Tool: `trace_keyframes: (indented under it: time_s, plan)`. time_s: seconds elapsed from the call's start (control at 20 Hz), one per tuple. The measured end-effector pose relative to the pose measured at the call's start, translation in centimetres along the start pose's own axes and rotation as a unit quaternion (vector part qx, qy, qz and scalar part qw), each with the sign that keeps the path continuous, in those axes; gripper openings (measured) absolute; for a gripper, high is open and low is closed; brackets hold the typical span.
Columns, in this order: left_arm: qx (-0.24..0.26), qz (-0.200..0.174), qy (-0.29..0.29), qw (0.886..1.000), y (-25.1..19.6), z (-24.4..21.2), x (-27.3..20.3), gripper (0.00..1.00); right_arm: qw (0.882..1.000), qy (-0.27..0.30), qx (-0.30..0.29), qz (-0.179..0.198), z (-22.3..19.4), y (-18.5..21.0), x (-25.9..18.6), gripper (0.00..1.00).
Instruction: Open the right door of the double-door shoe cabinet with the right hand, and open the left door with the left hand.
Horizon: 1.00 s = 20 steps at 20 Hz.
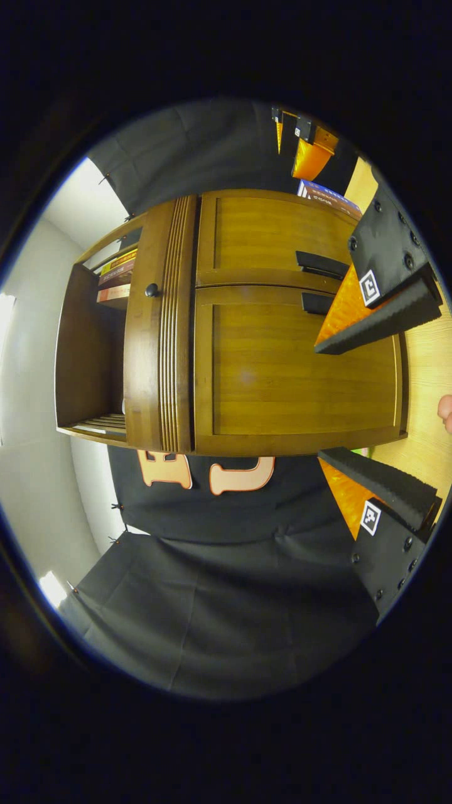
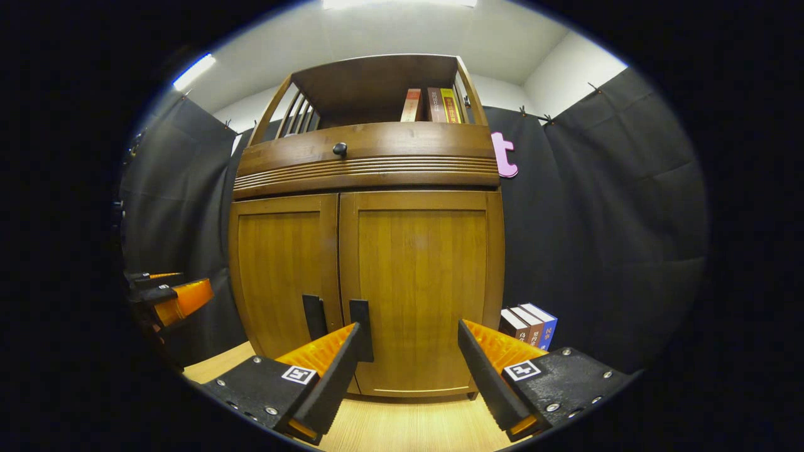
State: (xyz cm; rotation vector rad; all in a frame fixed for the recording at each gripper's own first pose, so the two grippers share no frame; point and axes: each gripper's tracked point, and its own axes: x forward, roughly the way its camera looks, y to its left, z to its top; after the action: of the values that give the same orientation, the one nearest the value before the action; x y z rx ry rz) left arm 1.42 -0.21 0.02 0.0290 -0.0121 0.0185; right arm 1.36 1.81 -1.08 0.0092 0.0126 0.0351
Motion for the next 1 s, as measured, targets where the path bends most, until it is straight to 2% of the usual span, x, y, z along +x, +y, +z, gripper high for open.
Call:
trace_keyframes:
  time_s: [0.05,0.35,0.45,0.75,0.8,1.0]
  plan:
    - [-0.002,-0.001,-0.003,1.000,0.3,0.4,-0.3,0.95,1.000,-0.002,0.000,0.003,0.0,0.1,0.1,1.00]
    - [-0.008,0.006,-0.001,1.000,1.0,0.4,-0.8,0.94,1.000,-0.001,0.001,0.013,0.3,0.8,0.9,1.00]
    - [-0.010,0.008,0.001,1.000,1.2,0.3,-0.9,0.97,1.000,-0.001,0.001,0.020,0.5,1.4,1.5,1.00]
    - [-0.017,0.012,0.003,1.000,1.8,0.3,-1.4,0.99,0.999,-0.011,-0.007,0.050,0.7,4.1,5.9,1.00]
    - [-0.018,0.014,0.004,1.000,2.0,0.4,-1.5,0.99,0.998,-0.005,-0.008,0.056,0.2,4.7,6.7,0.93]
    - [-0.021,0.023,0.006,1.000,2.9,0.4,-2.3,0.97,0.998,-0.005,-0.023,0.066,-0.1,6.3,10.2,0.93]
